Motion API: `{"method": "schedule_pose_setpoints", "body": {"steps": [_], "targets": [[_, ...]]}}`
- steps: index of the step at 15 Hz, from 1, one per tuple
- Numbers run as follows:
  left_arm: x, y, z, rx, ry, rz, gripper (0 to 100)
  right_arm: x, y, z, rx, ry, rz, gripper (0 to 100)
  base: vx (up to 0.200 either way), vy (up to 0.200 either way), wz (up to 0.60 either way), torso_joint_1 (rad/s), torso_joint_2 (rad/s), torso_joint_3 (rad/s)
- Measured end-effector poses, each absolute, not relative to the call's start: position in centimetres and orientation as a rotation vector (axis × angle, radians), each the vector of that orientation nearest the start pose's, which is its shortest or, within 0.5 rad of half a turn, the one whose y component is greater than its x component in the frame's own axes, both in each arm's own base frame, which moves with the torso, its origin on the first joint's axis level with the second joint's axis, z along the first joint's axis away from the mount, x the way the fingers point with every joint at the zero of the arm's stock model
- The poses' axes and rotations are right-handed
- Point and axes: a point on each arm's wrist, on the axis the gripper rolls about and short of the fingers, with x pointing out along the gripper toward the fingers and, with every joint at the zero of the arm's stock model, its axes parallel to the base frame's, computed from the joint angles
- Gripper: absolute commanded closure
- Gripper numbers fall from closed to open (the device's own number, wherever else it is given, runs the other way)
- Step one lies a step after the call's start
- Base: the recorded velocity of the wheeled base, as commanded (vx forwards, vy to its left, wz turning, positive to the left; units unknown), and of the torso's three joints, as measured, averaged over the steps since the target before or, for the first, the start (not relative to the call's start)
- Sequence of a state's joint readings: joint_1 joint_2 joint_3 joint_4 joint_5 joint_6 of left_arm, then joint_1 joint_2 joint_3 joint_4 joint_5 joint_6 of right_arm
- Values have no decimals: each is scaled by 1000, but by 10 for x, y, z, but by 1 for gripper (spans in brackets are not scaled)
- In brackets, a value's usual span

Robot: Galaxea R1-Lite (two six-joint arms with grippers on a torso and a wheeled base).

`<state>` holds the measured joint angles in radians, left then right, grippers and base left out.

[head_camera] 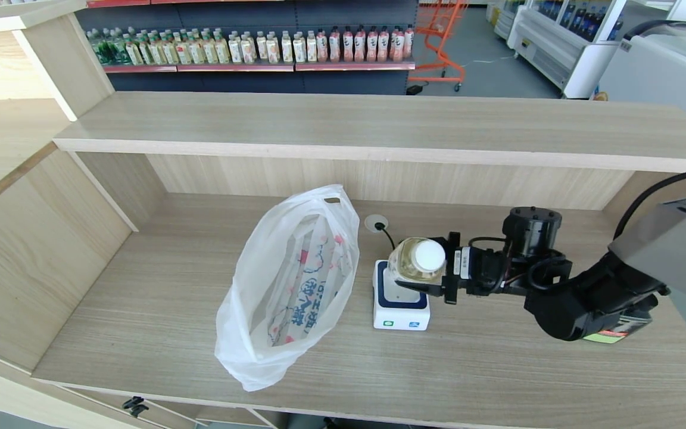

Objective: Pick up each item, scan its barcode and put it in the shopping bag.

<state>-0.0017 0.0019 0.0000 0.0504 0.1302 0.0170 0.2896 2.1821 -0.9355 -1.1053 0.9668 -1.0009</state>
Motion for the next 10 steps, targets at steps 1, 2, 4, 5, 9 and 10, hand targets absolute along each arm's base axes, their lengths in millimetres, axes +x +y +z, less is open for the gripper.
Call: {"method": "schedule_pose_setpoints", "body": {"steps": [1, 2, 4, 5, 9, 10], "targets": [[-23, 3, 70, 20, 53, 128, 0, 370, 130, 92, -798, -483, 1206, 100, 0, 0, 0, 0, 0, 0], [-23, 3, 70, 20, 53, 128, 0, 370, 129, 94, -784, -472, 1204, 100, 0, 0, 0, 0, 0, 0], [-23, 3, 70, 20, 53, 128, 0, 367, 125, 104, -726, -432, 1194, 100, 0, 0, 0, 0, 0, 0], [-23, 3, 70, 20, 54, 128, 0, 362, 122, 113, -680, -411, 1192, 100, 0, 0, 0, 0, 0, 0], [-23, 3, 70, 20, 54, 128, 0, 313, 119, 184, -277, -225, 1127, 100, 0, 0, 0, 0, 0, 0], [-23, 3, 70, 20, 53, 128, 0, 299, 119, 199, -162, -152, 1072, 100, 0, 0, 0, 0, 0, 0]]}}
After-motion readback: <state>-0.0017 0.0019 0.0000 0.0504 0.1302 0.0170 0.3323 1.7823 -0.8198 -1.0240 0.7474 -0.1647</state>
